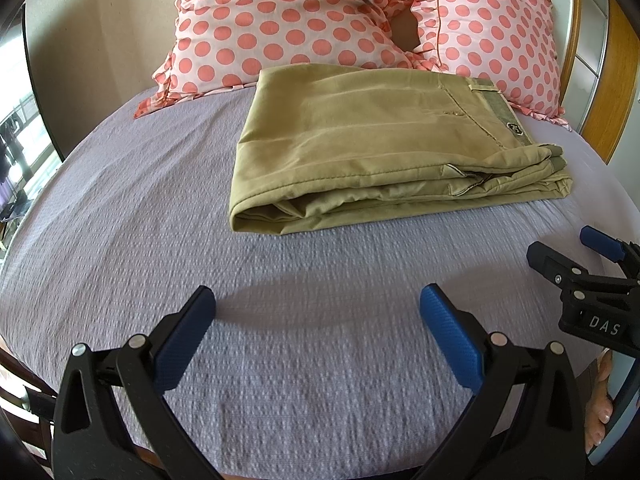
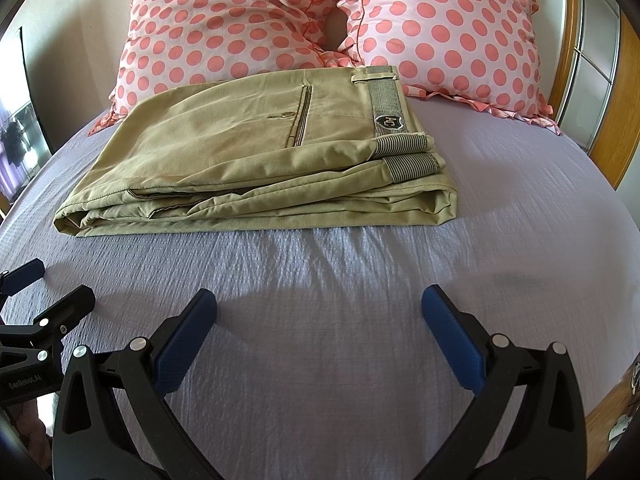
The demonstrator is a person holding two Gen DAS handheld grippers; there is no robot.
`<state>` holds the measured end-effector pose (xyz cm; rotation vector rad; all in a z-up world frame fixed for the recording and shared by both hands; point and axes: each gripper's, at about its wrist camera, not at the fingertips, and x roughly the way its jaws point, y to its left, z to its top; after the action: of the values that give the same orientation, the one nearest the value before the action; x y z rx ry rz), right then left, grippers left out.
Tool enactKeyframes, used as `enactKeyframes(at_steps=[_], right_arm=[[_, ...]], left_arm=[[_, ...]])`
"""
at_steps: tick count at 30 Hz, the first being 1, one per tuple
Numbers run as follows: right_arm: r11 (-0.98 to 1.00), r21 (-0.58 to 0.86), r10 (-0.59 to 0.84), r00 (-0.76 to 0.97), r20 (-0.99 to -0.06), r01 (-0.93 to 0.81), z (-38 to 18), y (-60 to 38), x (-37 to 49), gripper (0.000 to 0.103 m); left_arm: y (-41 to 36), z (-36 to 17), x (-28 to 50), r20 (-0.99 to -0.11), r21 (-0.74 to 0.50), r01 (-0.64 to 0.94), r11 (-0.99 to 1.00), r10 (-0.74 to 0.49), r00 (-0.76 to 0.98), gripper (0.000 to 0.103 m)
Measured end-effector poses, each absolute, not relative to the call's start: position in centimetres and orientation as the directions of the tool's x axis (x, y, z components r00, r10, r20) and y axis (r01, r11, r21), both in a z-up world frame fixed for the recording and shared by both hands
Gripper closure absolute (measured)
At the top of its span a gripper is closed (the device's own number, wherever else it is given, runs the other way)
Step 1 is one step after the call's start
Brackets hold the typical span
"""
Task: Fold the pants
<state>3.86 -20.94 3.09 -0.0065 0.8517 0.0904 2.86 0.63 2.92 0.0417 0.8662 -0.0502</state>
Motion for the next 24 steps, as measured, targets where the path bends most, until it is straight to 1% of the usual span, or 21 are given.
enactKeyframes(at_steps=[24], right_arm=[[0.996, 0.03, 0.077, 0.655, -0.751, -0.082, 3.07, -20.89, 3.95, 0.001]], left_arm=[[0.82, 2.99, 3.4, -0.773, 0.015, 0.062, 0.998, -0.028, 0.634, 0.002]])
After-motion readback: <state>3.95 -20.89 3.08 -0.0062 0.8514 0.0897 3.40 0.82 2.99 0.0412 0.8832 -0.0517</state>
